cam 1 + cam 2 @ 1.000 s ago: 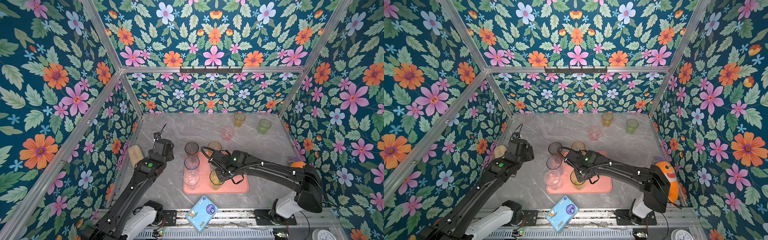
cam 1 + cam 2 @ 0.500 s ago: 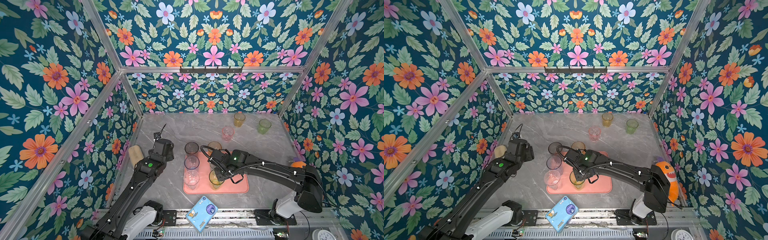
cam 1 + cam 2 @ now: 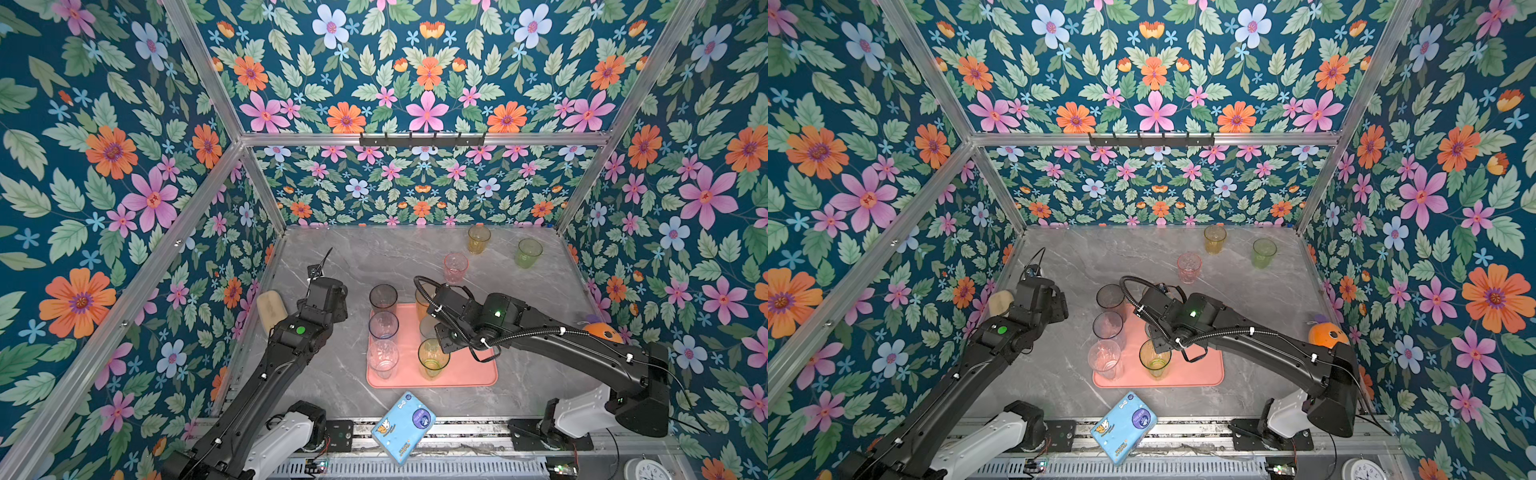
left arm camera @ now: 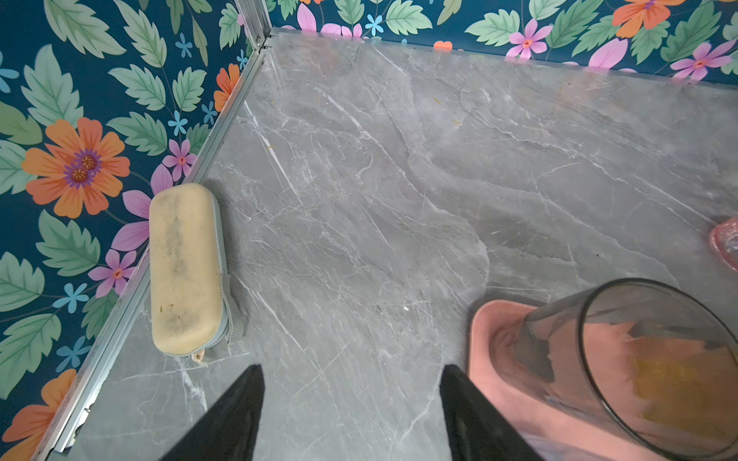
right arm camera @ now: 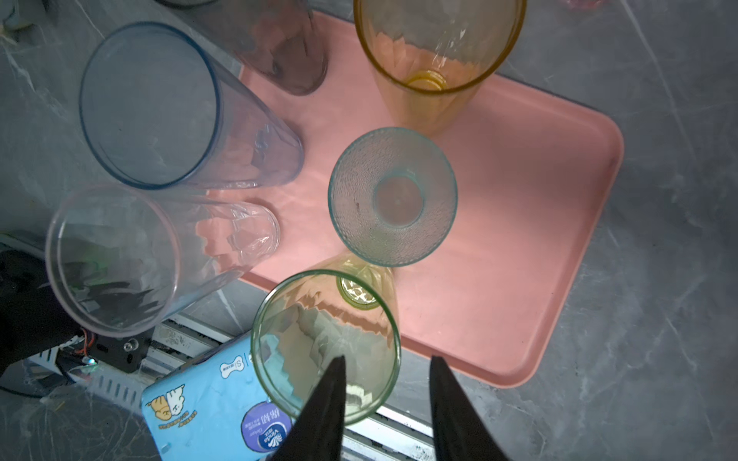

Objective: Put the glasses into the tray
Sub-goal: 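Raise the right gripper and move it over the pink glass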

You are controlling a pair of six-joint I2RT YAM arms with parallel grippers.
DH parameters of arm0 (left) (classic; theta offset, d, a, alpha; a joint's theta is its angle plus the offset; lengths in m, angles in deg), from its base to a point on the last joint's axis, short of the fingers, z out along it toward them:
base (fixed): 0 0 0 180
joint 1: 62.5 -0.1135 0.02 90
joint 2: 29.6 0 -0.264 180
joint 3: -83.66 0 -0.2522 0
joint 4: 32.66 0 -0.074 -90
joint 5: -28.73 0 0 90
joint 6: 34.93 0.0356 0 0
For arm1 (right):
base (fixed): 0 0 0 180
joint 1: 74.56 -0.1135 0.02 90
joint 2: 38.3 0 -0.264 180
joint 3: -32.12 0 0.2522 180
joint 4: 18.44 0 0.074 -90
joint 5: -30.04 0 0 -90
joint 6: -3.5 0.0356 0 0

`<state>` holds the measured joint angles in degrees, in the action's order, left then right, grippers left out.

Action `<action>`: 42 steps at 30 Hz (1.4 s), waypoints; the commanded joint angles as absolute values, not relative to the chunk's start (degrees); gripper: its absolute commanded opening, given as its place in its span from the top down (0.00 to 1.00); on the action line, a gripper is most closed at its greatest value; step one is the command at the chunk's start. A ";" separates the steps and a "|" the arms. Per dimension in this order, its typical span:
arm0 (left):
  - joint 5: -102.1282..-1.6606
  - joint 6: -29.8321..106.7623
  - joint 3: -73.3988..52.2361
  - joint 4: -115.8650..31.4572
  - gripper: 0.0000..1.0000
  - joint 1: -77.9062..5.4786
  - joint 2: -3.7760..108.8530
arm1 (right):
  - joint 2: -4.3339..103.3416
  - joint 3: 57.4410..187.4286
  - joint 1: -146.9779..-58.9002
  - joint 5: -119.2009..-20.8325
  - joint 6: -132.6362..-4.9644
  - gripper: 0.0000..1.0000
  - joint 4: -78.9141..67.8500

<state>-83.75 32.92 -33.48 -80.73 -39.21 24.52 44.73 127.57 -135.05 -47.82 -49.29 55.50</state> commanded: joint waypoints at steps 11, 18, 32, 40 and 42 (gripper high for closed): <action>-81.92 33.10 -33.80 -79.65 0.28 -39.30 23.66 | 45.73 133.61 -126.74 -41.55 -52.86 0.56 55.05; -80.91 33.51 -33.62 -79.40 0.27 -39.28 23.96 | 45.77 135.87 -120.08 -40.03 -57.18 0.51 51.07; -80.34 33.93 -33.62 -79.39 0.27 -39.30 23.82 | 50.03 141.36 -107.17 -43.56 -61.80 0.49 45.85; -80.86 34.55 -33.26 -78.52 0.28 -39.28 22.91 | 56.18 145.43 -102.30 -47.27 -62.46 0.49 45.25; -81.04 34.59 -33.27 -78.40 0.27 -39.29 22.45 | 59.32 146.39 -101.34 -48.01 -62.52 0.49 45.38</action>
